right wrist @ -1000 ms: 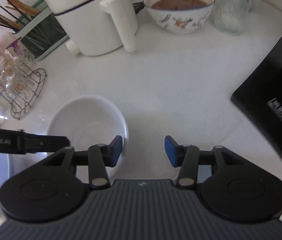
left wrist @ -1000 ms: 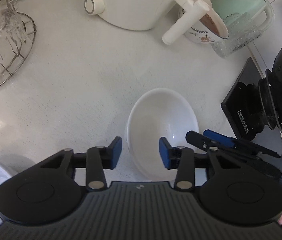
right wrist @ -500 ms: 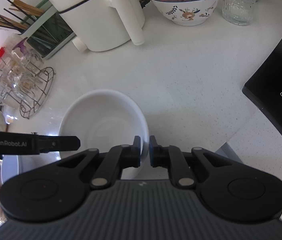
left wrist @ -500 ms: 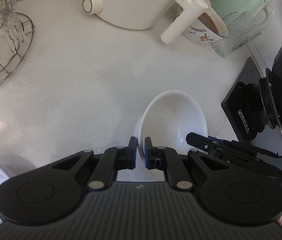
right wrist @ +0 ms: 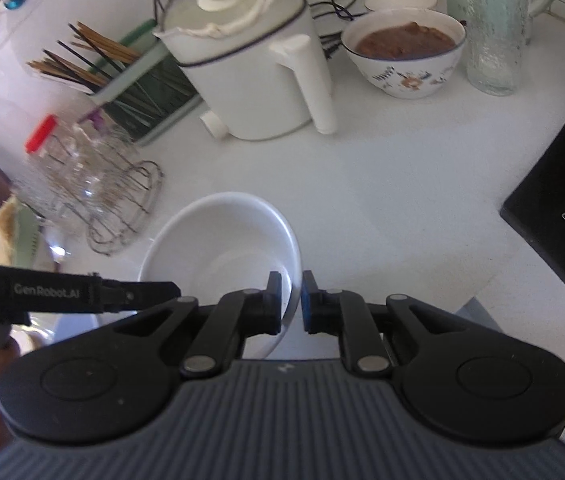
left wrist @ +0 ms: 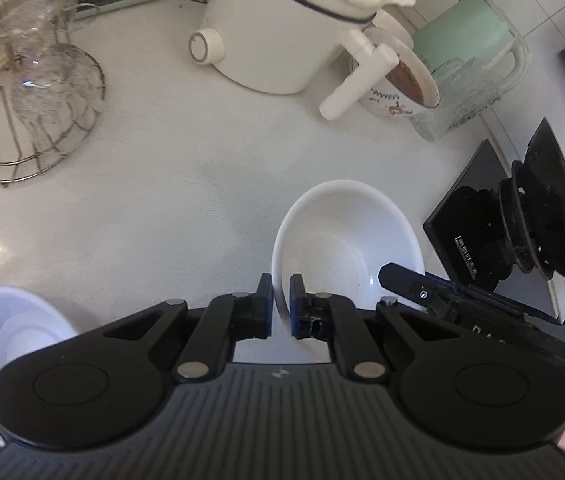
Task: Organize plates and bowls
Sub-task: 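Lift the white ceramic bowl and carry it toward the nested plastic bowls, then lower the ceramic bowl into the plastic bowls and open both grippers, then close both grippers on the rim of the nested bowl stack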
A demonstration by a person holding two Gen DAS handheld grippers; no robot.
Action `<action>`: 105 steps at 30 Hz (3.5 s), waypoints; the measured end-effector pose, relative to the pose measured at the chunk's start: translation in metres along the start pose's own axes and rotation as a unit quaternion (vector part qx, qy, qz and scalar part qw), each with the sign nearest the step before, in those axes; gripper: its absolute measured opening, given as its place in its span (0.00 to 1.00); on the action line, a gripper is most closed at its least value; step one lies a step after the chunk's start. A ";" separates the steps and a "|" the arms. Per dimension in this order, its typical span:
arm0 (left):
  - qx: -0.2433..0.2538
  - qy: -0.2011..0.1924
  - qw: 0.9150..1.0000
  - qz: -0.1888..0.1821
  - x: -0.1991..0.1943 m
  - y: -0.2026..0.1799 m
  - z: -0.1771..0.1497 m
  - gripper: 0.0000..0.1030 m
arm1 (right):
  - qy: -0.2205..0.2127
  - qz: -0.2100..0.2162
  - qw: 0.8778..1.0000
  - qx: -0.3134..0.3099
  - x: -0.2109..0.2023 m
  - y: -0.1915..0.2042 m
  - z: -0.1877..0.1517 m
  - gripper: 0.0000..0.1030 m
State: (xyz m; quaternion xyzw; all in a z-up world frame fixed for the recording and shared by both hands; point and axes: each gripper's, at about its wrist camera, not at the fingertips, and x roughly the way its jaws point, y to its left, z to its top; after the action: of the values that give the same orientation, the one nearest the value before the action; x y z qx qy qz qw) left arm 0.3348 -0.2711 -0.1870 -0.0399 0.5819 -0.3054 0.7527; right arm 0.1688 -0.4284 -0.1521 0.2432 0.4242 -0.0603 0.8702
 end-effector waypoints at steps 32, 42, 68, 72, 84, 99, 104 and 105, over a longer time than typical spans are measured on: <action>-0.064 -0.040 0.997 0.013 -0.113 0.061 -0.030 0.09 | 0.021 0.056 0.998 -0.036 -0.025 0.091 0.003 0.13; -0.114 -0.074 0.990 0.023 -0.144 0.098 -0.050 0.09 | 0.028 0.079 0.994 -0.071 -0.016 0.131 0.001 0.13; -0.220 -0.092 0.966 0.100 -0.141 0.169 -0.107 0.10 | 0.104 0.101 0.969 -0.198 0.048 0.204 -0.039 0.13; -0.218 -0.088 0.966 0.104 -0.136 0.171 -0.109 0.10 | 0.111 0.098 0.968 -0.204 0.052 0.202 -0.041 0.13; -0.232 -0.092 0.962 0.112 -0.138 0.177 -0.111 0.41 | 0.073 0.124 0.970 -0.197 0.048 0.195 -0.028 0.60; -0.230 -0.097 0.962 0.112 -0.138 0.171 -0.116 0.41 | 0.179 0.089 0.977 -0.073 0.107 0.166 -0.044 0.59; -0.224 -0.102 0.963 0.111 -0.137 0.166 -0.116 0.42 | 0.201 0.092 0.975 -0.027 0.118 0.157 -0.053 0.37; -0.224 -0.102 0.963 0.112 -0.137 0.166 -0.116 0.43 | 0.202 0.096 0.974 -0.022 0.117 0.153 -0.054 0.35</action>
State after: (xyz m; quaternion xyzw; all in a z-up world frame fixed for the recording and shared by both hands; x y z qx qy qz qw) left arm 0.2803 -0.0334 -0.1765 -0.1728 0.5565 -0.0750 0.8092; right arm 0.2519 -0.2573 -0.2131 0.2707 0.5674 0.0835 0.7732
